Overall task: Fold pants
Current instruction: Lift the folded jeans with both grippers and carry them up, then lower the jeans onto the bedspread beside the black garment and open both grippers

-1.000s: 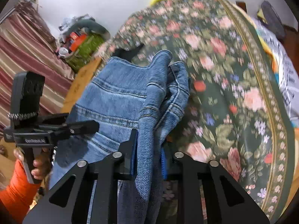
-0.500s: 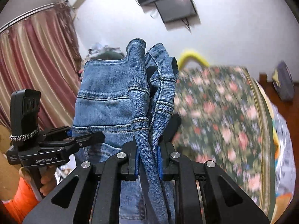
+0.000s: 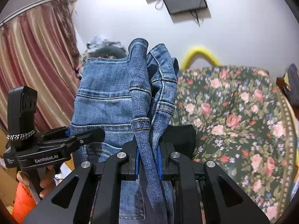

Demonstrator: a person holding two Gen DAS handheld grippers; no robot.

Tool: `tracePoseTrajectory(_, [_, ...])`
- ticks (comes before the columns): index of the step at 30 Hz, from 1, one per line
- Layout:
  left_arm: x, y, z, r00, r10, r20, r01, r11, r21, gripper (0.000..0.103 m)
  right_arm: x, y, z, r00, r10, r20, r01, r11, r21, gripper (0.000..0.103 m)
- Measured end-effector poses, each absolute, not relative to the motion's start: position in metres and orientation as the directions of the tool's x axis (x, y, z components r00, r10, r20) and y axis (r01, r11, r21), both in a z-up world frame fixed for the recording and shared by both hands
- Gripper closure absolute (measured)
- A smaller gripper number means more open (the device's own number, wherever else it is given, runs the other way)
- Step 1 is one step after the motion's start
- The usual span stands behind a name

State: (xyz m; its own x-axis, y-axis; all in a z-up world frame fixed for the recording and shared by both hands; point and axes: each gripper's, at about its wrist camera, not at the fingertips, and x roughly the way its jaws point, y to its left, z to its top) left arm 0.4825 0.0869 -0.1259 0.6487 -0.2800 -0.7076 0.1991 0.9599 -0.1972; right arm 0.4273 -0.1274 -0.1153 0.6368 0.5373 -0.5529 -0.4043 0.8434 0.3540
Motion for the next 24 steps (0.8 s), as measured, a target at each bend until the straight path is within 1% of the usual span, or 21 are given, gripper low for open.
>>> tracePoseTrajectory(4, [0.516,0.093,-0.169,0.611,-0.264,-0.746,0.153,0.964,-0.215,0.054,0.462,-0.115,-0.151,0.604,0.518,-0.605,-0.389,0.855,0.344,0.090])
tracePoseTrajectory(8, [0.546,0.093,-0.206,0.588,-0.245,-0.771,0.139,0.969,-0.202,0.054,0.494,-0.108,-0.182,0.572,0.501,-0.649,-0.365,0.865,0.345,0.090])
tracePoseTrajectory(12, [0.579,0.093,-0.241,0.538,-0.256,-0.804,0.126,0.967,-0.223,0.053,0.522,-0.105,-0.208,0.547,0.465,-0.696,-0.332,0.884,0.330,0.090])
tracePoseTrajectory(13, [0.586,0.093,-0.250,0.524,-0.254,-0.813,0.123,0.967,-0.222,0.051,0.527,-0.104,-0.213,0.535,0.455,-0.711,-0.329,0.888,0.321,0.089])
tracePoseTrajectory(14, [0.592,0.092,-0.257,0.509,-0.246,-0.825,0.120,0.969,-0.215,0.050,0.533,-0.104,-0.220,0.520,0.446,-0.729,-0.326,0.892,0.314,0.086])
tracePoseTrajectory(16, [0.602,0.092,-0.273,0.487,-0.145,-0.861,0.066,0.989,-0.129,0.048,0.541,-0.105,-0.230,0.491,0.413,-0.767,-0.325,0.904,0.279,0.085])
tracePoseTrajectory(17, [0.603,0.092,-0.276,0.495,-0.057,-0.867,0.034,0.998,-0.046,0.048,0.542,-0.106,-0.234,0.472,0.395,-0.788,-0.324,0.909,0.261,0.083])
tracePoseTrajectory(18, [0.602,0.092,-0.274,0.504,-0.028,-0.863,0.028,0.999,-0.016,0.045,0.541,-0.107,-0.237,0.461,0.375,-0.804,-0.319,0.916,0.243,0.082])
tracePoseTrajectory(19, [0.598,0.095,-0.272,0.514,-0.016,-0.858,0.028,1.000,-0.002,0.040,0.537,-0.110,-0.238,0.464,0.351,-0.813,-0.314,0.924,0.220,0.079])
tracePoseTrajectory(21, [0.584,0.099,-0.263,0.527,-0.027,-0.850,0.026,1.000,-0.015,0.040,0.521,-0.117,-0.230,0.488,0.349,-0.800,-0.337,0.921,0.196,0.078])
tracePoseTrajectory(23, [0.567,0.100,-0.249,0.544,-0.050,-0.837,0.053,0.998,-0.025,0.040,0.507,-0.121,-0.219,0.513,0.347,-0.785,-0.351,0.920,0.177,0.072])
tracePoseTrajectory(24, [0.555,0.098,-0.237,0.562,-0.052,-0.825,0.065,0.998,-0.018,0.039,0.499,-0.123,-0.211,0.530,0.350,-0.773,-0.356,0.919,0.172,0.072])
